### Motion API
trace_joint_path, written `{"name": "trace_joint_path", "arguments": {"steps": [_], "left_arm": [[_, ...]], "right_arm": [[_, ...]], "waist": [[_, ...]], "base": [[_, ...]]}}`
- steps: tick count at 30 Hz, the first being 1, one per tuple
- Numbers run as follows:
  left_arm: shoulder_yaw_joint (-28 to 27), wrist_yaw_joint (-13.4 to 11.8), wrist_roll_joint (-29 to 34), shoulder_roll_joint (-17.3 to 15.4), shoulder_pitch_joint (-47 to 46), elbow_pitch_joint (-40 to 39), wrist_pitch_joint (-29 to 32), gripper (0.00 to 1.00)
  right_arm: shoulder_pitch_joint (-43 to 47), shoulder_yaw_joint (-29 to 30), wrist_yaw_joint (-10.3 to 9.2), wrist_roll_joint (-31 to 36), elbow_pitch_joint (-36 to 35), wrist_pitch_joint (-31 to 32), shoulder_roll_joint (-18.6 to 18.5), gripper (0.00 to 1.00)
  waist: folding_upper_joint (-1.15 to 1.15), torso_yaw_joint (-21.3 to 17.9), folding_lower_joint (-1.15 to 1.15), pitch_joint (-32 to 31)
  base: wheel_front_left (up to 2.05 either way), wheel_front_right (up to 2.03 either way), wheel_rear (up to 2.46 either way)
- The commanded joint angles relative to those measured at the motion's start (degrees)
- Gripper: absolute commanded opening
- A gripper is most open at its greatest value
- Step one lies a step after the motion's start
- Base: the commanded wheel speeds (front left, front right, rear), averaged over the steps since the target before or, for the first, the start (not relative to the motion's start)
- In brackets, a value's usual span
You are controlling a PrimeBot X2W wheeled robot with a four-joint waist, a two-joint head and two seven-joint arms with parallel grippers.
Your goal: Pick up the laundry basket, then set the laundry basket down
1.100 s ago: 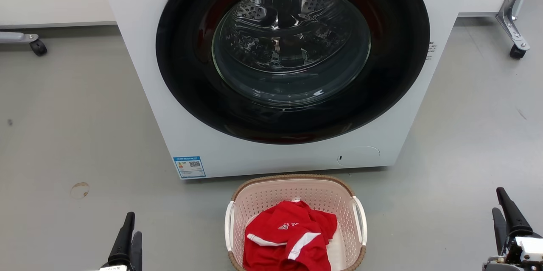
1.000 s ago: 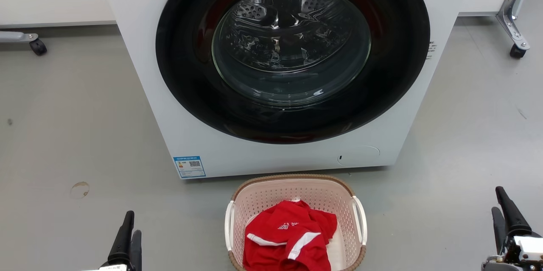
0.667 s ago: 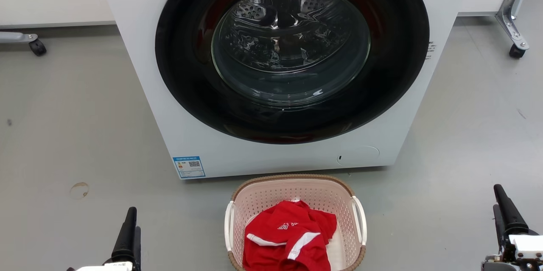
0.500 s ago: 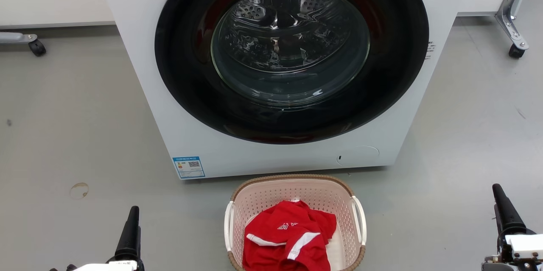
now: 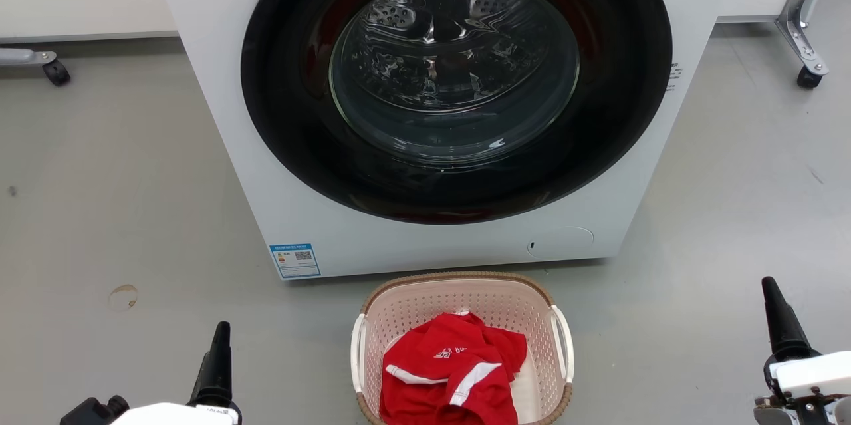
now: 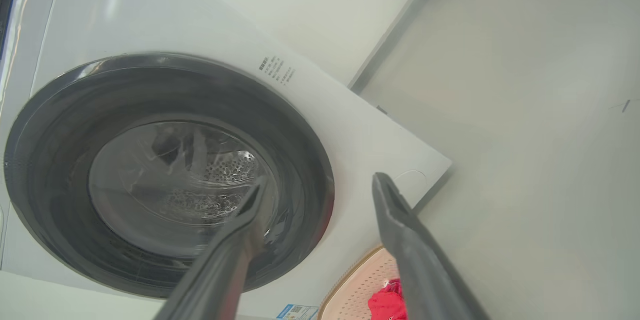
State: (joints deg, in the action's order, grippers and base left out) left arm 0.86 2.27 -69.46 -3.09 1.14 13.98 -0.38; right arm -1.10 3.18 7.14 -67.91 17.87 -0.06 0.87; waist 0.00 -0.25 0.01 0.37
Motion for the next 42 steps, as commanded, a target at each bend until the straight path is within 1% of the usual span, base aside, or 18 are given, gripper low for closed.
{"name": "trace_joint_path", "arguments": {"steps": [1, 8, 21, 42], "left_arm": [[0.04, -0.51, 2.46, -0.91, -0.81, -1.96, -0.78, 1.0], [1.63, -1.99, 8.13, -1.86, -0.77, -2.82, -1.84, 1.0], [3.35, -3.68, 15.14, -2.99, -0.23, -4.7, -3.35, 1.0], [7.03, -6.81, 27.89, -5.12, 0.38, -7.81, -6.02, 1.0]], "right_arm": [[-2.64, -0.42, 0.12, 2.92, -1.62, -1.1, -1.54, 1.0], [-2.6, -0.88, 0.14, 9.6, -2.56, -2.28, -1.67, 1.0], [-2.71, -1.95, 0.17, 16.54, -3.03, -4.29, -2.0, 1.0], [-3.73, -4.1, 0.23, 29.92, -3.2, -7.83, -2.58, 1.0]], "waist": [[0.0, 0.01, -0.01, 0.0], [0.0, 0.02, -0.01, -0.11], [0.0, 0.08, -0.01, -0.18], [0.0, 0.03, -0.01, -0.37]], "base": [[0.0, 0.0, 0.0], [0.0, 0.0, 0.0], [0.0, 0.0, 0.0], [0.0, 0.0, 0.0]]}}
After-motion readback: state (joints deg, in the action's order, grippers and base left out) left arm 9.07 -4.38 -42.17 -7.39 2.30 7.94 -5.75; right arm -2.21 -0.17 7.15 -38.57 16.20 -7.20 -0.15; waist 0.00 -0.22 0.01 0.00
